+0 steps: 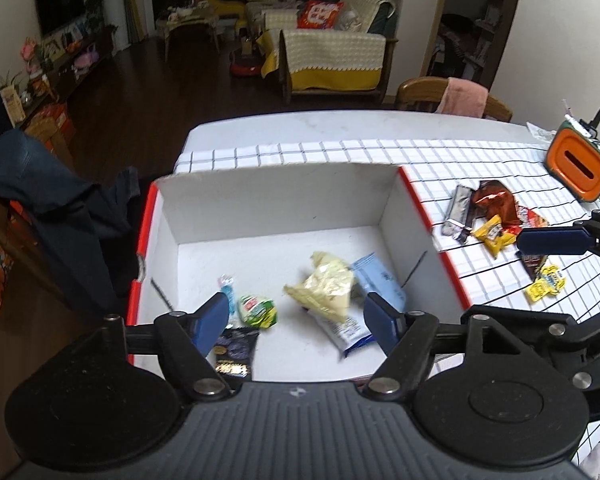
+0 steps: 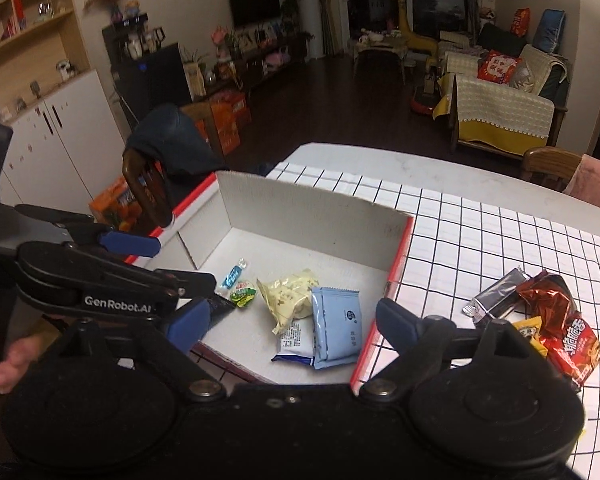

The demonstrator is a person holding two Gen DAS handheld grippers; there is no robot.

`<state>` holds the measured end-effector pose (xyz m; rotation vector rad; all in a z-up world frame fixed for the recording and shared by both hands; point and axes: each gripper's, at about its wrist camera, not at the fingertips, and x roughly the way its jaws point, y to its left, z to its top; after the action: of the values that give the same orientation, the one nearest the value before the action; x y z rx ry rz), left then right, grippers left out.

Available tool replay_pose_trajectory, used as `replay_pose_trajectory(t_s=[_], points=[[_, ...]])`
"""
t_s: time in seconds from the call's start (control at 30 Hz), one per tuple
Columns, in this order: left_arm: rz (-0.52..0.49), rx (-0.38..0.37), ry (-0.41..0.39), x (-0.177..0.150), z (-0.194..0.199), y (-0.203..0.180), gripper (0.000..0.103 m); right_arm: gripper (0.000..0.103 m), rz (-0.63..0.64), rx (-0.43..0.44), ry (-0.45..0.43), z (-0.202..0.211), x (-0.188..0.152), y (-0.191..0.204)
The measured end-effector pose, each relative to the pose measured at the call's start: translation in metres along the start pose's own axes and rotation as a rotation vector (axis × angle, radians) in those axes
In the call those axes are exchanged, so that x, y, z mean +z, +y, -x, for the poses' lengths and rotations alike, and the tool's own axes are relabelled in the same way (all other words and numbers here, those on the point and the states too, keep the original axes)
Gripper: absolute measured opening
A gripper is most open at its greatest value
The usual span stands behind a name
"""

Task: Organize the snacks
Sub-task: 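Move both tools back toward the snack pile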

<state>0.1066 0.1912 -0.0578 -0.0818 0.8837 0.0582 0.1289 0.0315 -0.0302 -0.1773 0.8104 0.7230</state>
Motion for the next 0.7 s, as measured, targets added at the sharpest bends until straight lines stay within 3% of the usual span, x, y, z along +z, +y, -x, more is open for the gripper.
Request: replay_pose_trajectory(t_s=[0.13,0.2,0.4,0.7], points=[[-0.019,-0.018,-0.031,0.001,0.007,-0.017,0.079,0.094,-0.022,0.005,-0.024,0.014,-0.005,-0.011],[-0.030,-0.028,-0.042,0.003,0.008,-0.027,0.081,0.100,-0.041,-0.010,-0.037,0.020,-0.009,-0.018],[-0.058,-0.051,-0.049,0.009,0.001,-0.062,0.084,0.103,-0.078,-0.036,-0.055,0.042,-0.026,-0.051],[-0.087,-0.115,-0.027,0.013,-0.017,-0.125,0.084,0.103,-0.027,-0.169,-0.026,0.071,-0.067,-0.117]])
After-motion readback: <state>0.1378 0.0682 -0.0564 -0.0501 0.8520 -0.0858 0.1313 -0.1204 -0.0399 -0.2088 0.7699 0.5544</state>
